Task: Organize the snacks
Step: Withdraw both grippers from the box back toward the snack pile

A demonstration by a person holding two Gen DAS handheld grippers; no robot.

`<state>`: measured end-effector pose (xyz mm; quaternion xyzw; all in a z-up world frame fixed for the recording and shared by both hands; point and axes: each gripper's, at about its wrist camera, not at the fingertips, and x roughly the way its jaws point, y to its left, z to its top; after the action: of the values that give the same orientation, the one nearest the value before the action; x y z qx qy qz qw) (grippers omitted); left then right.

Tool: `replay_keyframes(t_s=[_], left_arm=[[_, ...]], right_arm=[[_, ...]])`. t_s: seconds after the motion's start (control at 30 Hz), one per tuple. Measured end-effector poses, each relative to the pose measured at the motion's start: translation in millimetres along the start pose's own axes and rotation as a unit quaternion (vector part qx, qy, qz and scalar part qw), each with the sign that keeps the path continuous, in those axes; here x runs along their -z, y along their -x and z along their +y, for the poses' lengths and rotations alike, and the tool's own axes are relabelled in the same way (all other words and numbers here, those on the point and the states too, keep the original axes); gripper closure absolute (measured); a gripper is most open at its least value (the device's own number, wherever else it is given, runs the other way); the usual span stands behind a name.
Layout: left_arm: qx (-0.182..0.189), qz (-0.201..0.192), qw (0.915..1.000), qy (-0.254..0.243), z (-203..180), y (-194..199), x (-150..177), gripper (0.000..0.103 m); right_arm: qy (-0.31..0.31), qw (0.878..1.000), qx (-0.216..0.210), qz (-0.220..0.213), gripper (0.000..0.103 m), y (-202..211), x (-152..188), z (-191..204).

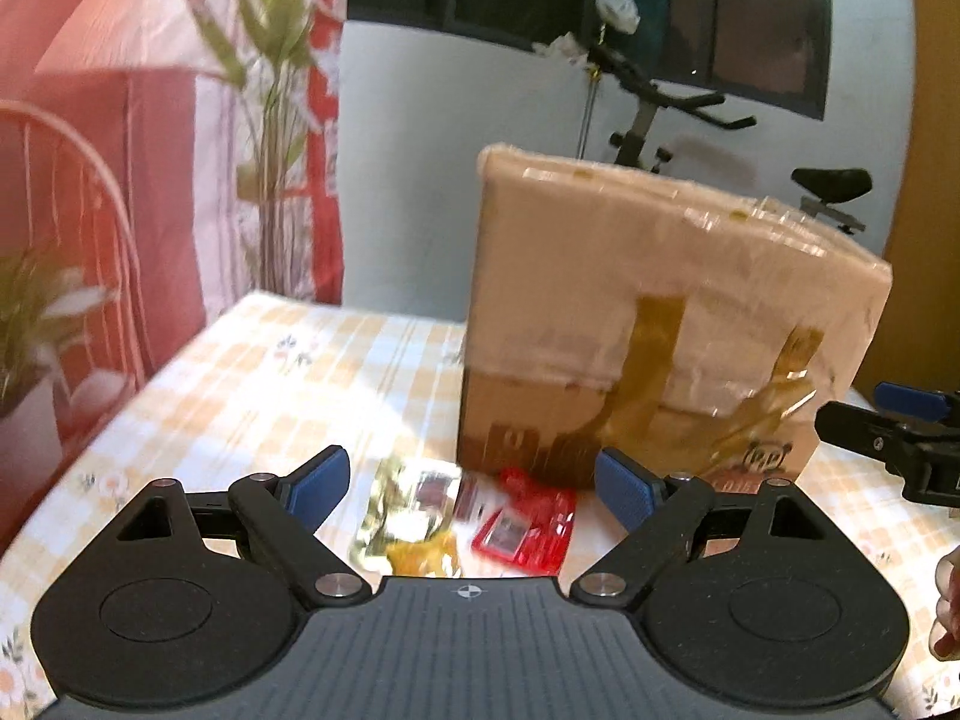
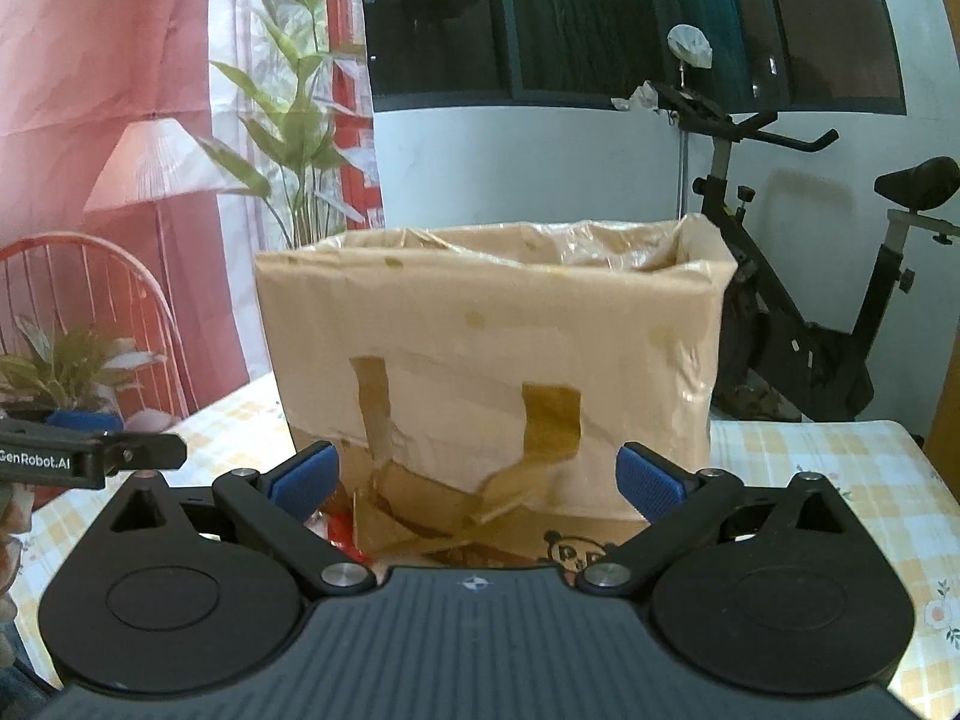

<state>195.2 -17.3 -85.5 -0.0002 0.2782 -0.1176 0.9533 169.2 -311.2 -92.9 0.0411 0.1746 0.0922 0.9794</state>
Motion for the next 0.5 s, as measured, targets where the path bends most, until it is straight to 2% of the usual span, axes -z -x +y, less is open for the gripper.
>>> replay_keyframes(t_s=[0.27,0.37,0.5], left_arm=[[-0.01,0.016,0.9995,0.027,14,-3,17,0.014],[-0.004,0.025,0.9991,0.033,15,-5,22,0.017],[0.002,0.037,0.9988,0.033,11,-9,28,0.017]], right_arm=[[0.013,0.999,0.006,0.048,0.007,-8,31,-1],[0.019,0.997,0.002,0.071,0.013,-13,42,1],[0.029,0.995,-0.009,0.094,0.014,-18,51,4]])
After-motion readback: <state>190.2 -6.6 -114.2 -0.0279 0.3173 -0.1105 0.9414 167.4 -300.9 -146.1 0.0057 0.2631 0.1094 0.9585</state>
